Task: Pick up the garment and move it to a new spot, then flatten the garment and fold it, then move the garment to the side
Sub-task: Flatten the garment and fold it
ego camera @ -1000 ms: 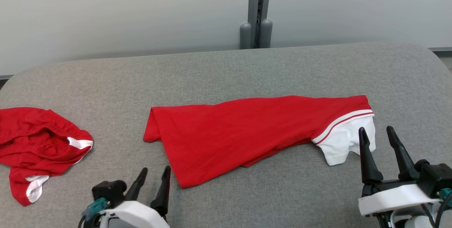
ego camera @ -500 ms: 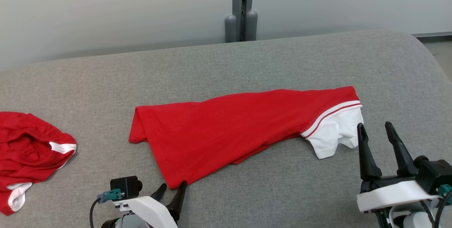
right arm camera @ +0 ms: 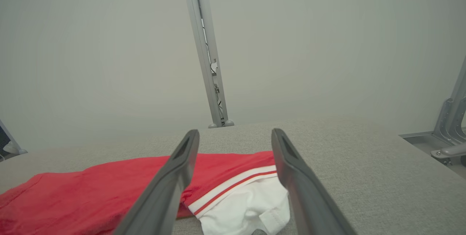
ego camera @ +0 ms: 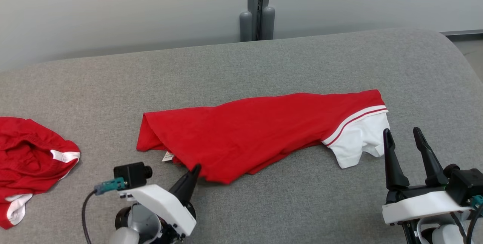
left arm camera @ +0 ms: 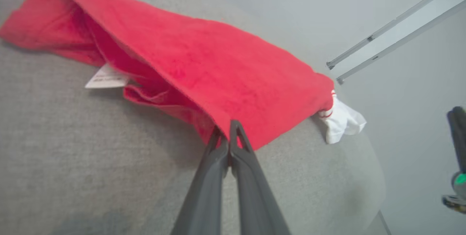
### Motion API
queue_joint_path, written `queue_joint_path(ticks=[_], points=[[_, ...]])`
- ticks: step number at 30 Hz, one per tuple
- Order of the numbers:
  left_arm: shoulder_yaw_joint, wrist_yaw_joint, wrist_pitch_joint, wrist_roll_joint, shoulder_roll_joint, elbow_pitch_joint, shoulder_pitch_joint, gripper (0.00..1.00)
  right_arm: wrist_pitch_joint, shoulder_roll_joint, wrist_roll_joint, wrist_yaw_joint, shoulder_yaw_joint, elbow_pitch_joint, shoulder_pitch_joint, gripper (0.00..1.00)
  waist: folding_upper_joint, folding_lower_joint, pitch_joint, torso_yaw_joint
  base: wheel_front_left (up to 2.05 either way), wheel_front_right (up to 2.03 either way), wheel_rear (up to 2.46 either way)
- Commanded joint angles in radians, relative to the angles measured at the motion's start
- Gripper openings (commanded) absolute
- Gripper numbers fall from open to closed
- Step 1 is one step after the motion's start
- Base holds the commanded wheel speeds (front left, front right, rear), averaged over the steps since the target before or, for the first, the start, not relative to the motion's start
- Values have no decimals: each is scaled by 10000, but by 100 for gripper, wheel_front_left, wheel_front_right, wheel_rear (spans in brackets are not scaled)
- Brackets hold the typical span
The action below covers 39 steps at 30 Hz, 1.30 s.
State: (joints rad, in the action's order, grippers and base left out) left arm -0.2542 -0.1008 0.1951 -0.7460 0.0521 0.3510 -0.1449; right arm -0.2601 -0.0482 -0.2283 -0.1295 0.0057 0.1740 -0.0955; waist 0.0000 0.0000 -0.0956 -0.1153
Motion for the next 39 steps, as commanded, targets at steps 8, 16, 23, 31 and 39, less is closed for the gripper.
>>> queue_joint_path(ticks=[8,16,23,31,39], points=[[1033,265,1076,-1469,281,-1381,-921,0,-32,-49,-218,-23,90,77,-205,100,0,0,-215,-96,0,0,0],[1606,524,1124,-1781,469,1243,-2990,0,-32,-51,-173,-23,300,316,-564,100,0,0,-682,-537,0,0,0],[1539,80,259,-1602,447,3505,-4267,0,-32,-54,-123,-23,318,404,-628,100,0,0,-875,-782,0,0,0],[1089,-274,-1042,-1317,381,5044,-5212,0,-32,-55,-112,-23,497,510,-772,100,0,0,-872,-600,0,0,0],[338,-305,-1752,-1632,306,5922,-5795,82,-32,-55,-69,-23,600,582,-845,100,0,0,-867,-405,0,0,0]])
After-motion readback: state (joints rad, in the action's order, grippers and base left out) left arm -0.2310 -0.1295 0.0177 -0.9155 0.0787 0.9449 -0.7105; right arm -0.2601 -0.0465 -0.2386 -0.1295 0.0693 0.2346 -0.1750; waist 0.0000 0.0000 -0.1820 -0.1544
